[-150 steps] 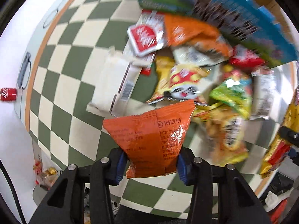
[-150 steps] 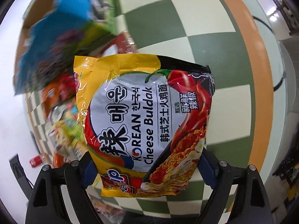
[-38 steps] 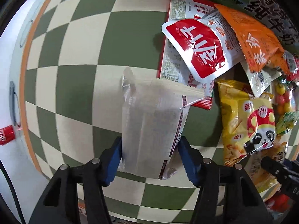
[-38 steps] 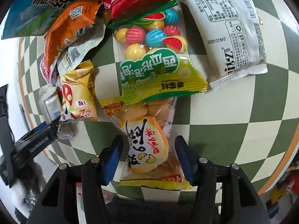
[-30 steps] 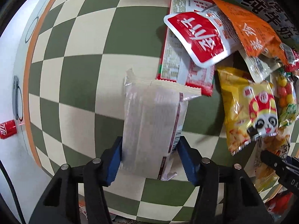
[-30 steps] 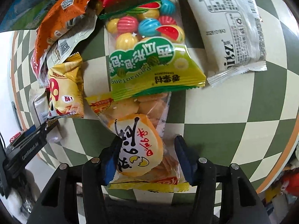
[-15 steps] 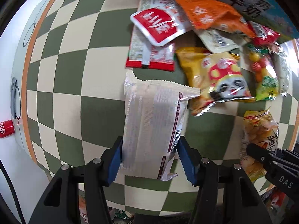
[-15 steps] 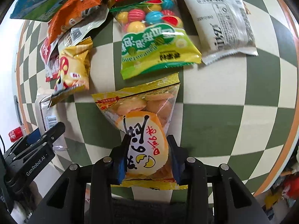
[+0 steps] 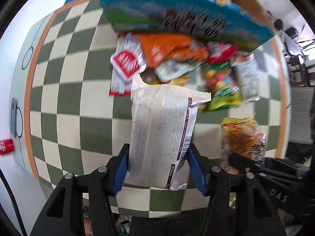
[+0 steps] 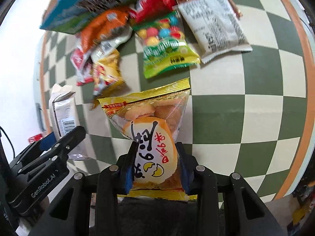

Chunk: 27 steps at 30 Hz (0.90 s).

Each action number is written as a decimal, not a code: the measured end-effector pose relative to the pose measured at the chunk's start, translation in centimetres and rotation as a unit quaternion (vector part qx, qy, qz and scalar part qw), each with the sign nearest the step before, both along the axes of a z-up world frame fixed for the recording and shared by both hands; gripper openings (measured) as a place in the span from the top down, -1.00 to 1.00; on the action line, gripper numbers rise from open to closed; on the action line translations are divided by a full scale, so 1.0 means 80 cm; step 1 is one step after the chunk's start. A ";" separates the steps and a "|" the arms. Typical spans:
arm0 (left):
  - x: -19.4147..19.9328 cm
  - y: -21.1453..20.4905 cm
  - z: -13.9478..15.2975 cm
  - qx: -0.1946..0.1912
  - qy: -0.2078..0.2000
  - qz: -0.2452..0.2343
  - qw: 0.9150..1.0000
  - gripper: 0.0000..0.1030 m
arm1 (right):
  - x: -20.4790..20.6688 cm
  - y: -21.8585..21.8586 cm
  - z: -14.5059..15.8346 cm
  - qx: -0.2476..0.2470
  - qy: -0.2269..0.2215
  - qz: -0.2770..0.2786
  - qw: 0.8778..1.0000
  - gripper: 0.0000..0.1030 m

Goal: Organize snacks
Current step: 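Carry both packs into the box and open both tools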

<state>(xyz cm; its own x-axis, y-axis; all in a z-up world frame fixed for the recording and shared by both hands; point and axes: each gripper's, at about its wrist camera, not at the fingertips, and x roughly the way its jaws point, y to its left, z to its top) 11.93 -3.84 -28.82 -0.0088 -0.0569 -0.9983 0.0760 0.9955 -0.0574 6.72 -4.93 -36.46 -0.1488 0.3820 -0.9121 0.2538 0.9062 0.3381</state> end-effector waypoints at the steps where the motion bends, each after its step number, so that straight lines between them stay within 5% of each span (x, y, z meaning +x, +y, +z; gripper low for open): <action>1: 0.007 0.005 0.009 -0.007 -0.005 -0.001 1.000 -0.06 | 0.002 -0.004 0.011 0.004 -0.006 -0.004 1.000 0.24; 8: 0.095 0.020 0.098 -0.038 -0.042 -0.018 0.998 -0.06 | 0.042 -0.042 0.105 0.037 -0.070 -0.046 0.996 0.24; 16: 0.227 0.015 0.115 -0.032 -0.045 -0.027 0.998 -0.07 | 0.156 -0.057 0.187 0.028 -0.147 -0.085 0.985 0.24; 27: 0.397 0.012 0.048 0.006 0.012 -0.021 1.000 -0.07 | 0.308 -0.080 0.120 -0.015 -0.100 -0.135 0.986 0.24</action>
<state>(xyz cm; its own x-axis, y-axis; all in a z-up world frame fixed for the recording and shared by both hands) 43.66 -2.91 -25.00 -0.0341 -0.0449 -0.9984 0.1169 0.9920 -0.0486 31.36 -11.34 -26.83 0.1377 0.3549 -0.9247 0.4185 0.8253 0.3790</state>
